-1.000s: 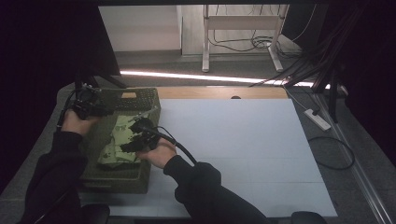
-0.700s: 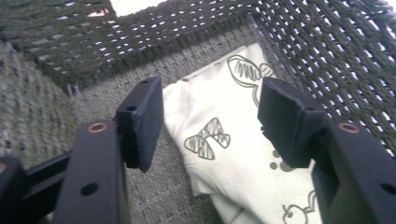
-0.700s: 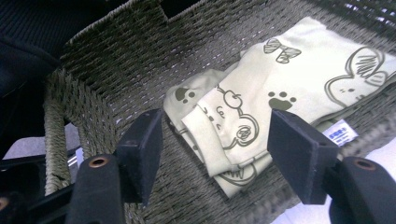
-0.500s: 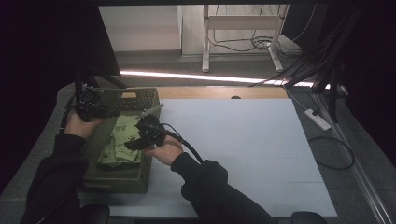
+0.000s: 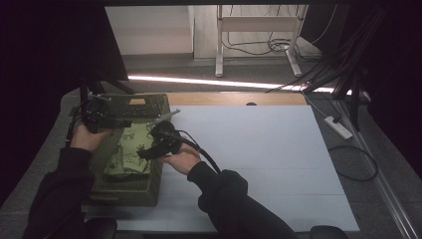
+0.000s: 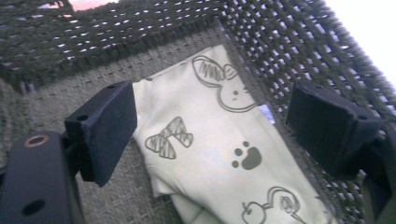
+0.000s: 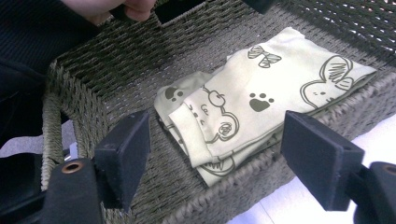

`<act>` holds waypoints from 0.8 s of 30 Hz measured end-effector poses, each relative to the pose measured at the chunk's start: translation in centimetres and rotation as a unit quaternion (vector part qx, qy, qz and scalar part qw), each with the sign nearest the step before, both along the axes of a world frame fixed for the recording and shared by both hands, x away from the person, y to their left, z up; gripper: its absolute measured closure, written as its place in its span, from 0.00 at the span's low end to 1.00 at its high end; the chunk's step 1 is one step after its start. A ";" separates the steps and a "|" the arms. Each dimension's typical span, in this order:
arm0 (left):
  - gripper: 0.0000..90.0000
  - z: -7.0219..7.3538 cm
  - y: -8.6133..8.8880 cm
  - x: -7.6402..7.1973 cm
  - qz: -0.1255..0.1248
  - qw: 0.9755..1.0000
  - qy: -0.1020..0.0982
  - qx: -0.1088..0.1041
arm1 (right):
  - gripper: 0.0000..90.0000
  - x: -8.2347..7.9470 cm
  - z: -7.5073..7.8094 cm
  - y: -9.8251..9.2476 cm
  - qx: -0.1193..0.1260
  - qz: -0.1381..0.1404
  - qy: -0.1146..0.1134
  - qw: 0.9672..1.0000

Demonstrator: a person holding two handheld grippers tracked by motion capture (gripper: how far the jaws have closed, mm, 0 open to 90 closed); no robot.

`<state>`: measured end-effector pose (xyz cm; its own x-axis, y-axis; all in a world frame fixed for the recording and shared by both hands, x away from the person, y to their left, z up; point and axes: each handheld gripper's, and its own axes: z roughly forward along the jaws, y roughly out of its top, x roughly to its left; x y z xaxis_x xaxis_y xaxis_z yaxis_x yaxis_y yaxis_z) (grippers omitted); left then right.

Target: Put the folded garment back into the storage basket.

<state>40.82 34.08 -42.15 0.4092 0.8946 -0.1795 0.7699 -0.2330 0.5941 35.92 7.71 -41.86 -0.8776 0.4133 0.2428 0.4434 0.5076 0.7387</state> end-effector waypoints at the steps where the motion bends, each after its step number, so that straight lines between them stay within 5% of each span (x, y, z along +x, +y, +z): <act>1: 0.18 0.0 0.0 -0.1 -0.002 1.000 0.000 -0.007 | 0.26 0.0 0.0 -0.1 0.001 0.000 -0.001 1.000; 9: 0.12 0.0 -0.2 -0.9 -0.016 0.999 -0.003 -0.038 | 0.16 0.3 -0.2 -0.8 -0.008 -0.002 -0.013 1.000; 24: 0.03 -0.3 -1.8 -2.8 -0.029 0.999 -0.007 -0.037 | 0.08 0.8 -0.4 -3.1 -0.008 -0.009 -0.014 1.000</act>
